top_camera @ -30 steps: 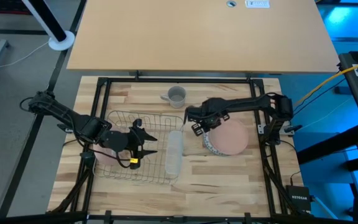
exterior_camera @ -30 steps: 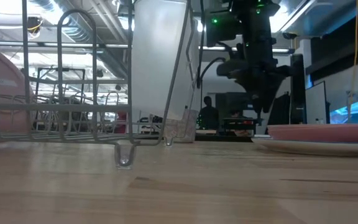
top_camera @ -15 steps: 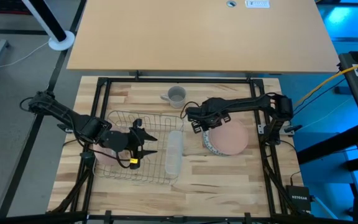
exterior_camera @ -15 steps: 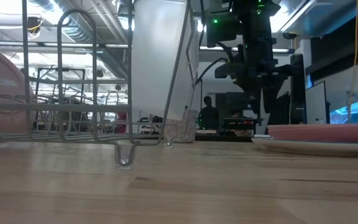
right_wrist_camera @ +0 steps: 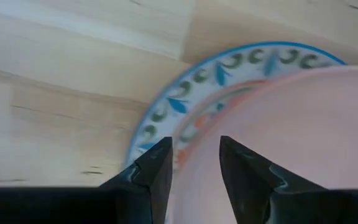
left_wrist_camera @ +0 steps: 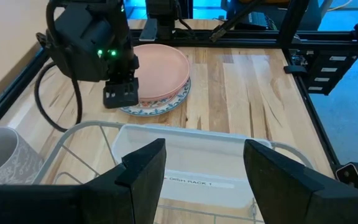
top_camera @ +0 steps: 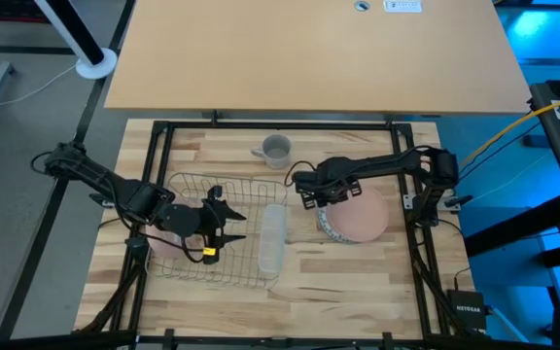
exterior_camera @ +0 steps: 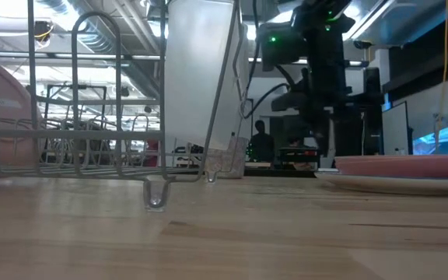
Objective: Sort dishes
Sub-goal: Put the pink plate in the dish rack
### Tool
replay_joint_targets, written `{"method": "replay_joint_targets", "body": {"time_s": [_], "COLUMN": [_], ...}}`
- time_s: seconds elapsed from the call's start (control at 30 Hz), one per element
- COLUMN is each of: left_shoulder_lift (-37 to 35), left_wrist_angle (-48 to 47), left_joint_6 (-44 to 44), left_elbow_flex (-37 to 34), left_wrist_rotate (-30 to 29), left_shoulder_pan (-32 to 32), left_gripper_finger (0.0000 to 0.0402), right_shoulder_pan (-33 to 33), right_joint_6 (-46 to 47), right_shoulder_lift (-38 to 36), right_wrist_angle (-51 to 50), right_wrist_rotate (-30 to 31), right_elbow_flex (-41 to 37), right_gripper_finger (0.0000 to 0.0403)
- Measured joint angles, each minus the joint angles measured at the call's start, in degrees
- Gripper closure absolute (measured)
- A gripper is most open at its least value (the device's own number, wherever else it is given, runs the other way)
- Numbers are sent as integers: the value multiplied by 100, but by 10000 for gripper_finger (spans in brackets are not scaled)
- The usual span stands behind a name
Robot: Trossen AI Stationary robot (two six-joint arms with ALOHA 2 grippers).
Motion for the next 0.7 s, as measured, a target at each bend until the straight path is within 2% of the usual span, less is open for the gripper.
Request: {"method": "replay_joint_targets", "body": {"time_s": [0.13, 0.7], "left_shoulder_lift": [0, 0], "left_wrist_angle": [0, -2], "left_joint_6": [-6, 29], "left_elbow_flex": [0, 0], "left_wrist_rotate": [0, 0], "left_shoulder_pan": [0, -2], "left_gripper_finger": [194, 194], "right_shoulder_pan": [0, 2], "right_joint_6": [78, 431], "right_shoulder_lift": [0, 0], "right_wrist_angle": [208, -45], "right_wrist_rotate": [-1, -2], "right_elbow_flex": [0, 0], "right_gripper_finger": [265, 265]}}
